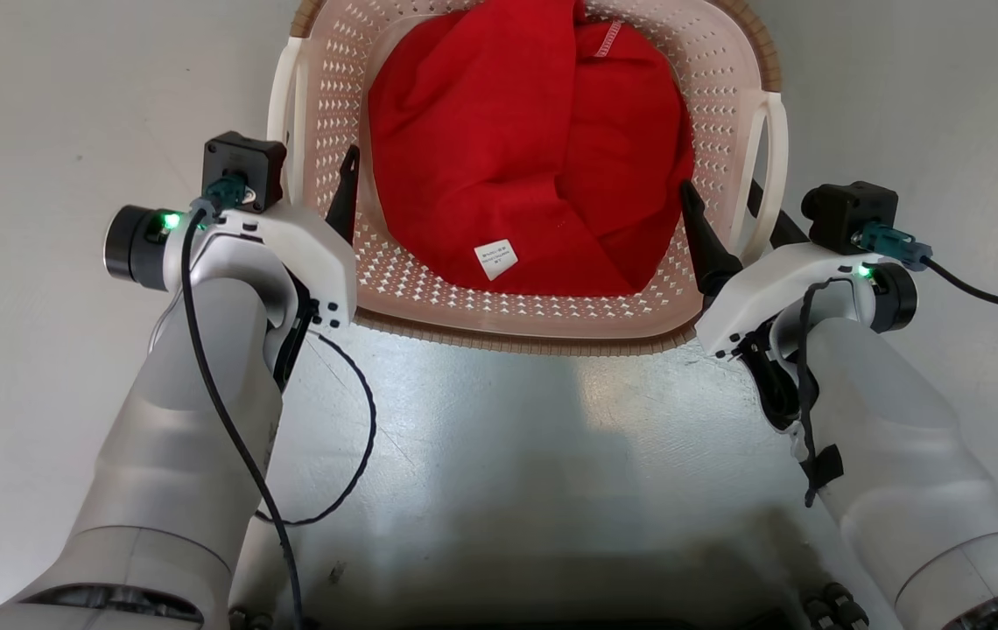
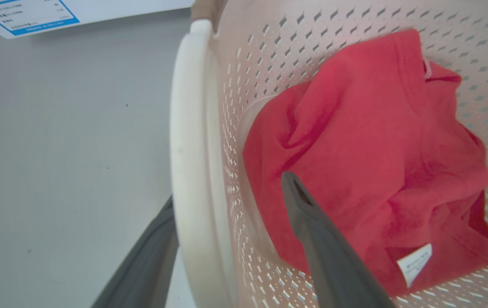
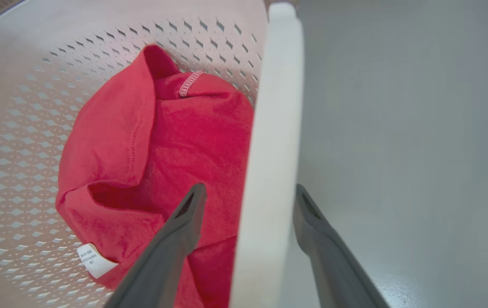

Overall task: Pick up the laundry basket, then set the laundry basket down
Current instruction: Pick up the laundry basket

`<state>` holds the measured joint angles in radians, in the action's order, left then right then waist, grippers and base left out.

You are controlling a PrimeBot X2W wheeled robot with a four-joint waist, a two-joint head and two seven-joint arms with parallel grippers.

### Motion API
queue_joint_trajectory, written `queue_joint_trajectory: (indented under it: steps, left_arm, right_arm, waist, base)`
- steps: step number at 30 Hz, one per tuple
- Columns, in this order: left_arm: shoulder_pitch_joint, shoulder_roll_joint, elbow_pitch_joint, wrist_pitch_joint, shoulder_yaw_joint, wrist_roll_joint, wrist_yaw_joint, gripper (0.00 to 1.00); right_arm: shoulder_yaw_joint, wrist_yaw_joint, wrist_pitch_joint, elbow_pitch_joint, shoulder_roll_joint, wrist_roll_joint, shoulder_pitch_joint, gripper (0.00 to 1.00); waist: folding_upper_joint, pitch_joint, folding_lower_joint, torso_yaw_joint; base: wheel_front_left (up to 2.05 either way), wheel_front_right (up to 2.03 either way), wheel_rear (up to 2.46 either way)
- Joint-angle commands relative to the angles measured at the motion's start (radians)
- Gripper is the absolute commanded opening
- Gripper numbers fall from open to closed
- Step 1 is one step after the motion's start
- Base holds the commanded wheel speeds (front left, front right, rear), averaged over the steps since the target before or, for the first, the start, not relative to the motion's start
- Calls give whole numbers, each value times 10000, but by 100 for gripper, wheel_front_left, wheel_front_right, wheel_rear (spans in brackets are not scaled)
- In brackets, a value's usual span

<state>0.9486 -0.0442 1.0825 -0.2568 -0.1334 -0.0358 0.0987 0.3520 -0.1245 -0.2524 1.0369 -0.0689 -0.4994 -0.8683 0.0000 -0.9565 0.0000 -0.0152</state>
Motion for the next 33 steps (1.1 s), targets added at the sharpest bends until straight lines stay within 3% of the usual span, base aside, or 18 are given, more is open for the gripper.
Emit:
queue_joint_trajectory:
  steps: [1, 3, 5, 13, 17, 19, 20, 21, 22, 23, 33]
  left_arm:
    - [-93, -320, -55, -49, 128, 19, 61, 100]
    - [-45, -323, -33, -49, 95, 10, 54, 100]
    - [-11, -323, -27, -49, 62, 1, 46, 100]
    - [41, -349, -42, -49, -53, -43, 18, 100]
    - [50, -348, -42, -49, -92, -88, 11, 100]
    - [53, -340, -12, -49, -95, -138, 18, 66]
    - [54, -332, 52, -49, -92, -181, 31, 26]
    - [68, -323, 94, -49, -101, -210, 42, 0]
    - [85, -302, 109, -49, -134, -249, 59, 0]
    - [79, -287, 114, -49, -145, -281, 69, 0]
    - [-115, -84, 904, -49, -339, -827, 120, 0]
  right_arm:
    - [184, -62, -93, -17, 187, -133, 341, 98]
    - [217, -62, -93, 3, 187, -189, 309, 95]
    - [245, -62, -93, 2, 187, -241, 287, 85]
    - [351, -62, -93, -30, 187, -391, 267, 90]
    - [349, -62, -94, -11, 187, -388, 260, 87]
    - [298, -62, -94, -23, 187, -299, 238, 77]
    - [255, -62, -94, -40, 187, -209, 228, 46]
    - [227, -62, -94, -61, 187, -132, 228, 36]
    - [118, -62, -94, -126, 187, -11, 213, 8]
    - [76, -62, -94, -141, 187, 48, 203, 0]
    - [-46, -62, -94, -37, 187, 412, 427, 0]
  waist:
    - [0, -8, 0, 0]
    - [0, -18, 0, -5]
    - [0, -27, 0, -11]
    - [0, -48, 0, 29]
    - [0, -50, 0, 42]
    - [0, -50, 0, 47]
    - [0, -52, 0, 48]
    - [0, -56, 0, 44]
    - [0, -77, 0, 43]
    - [0, -84, 0, 42]
    - [0, 414, 0, -116]
  base:
    - [0, 0, 0]
    - [0, 0, 0]
    - [0, 0, 0]
    - [0, 0, 0]
    - [0, 0, 0]
    - [0, 0, 0]
    - [0, 0, 0]
    - [0, 0, 0]
    - [0, 0, 0]
    - [0, 0, 0]
    - [0, 0, 0]
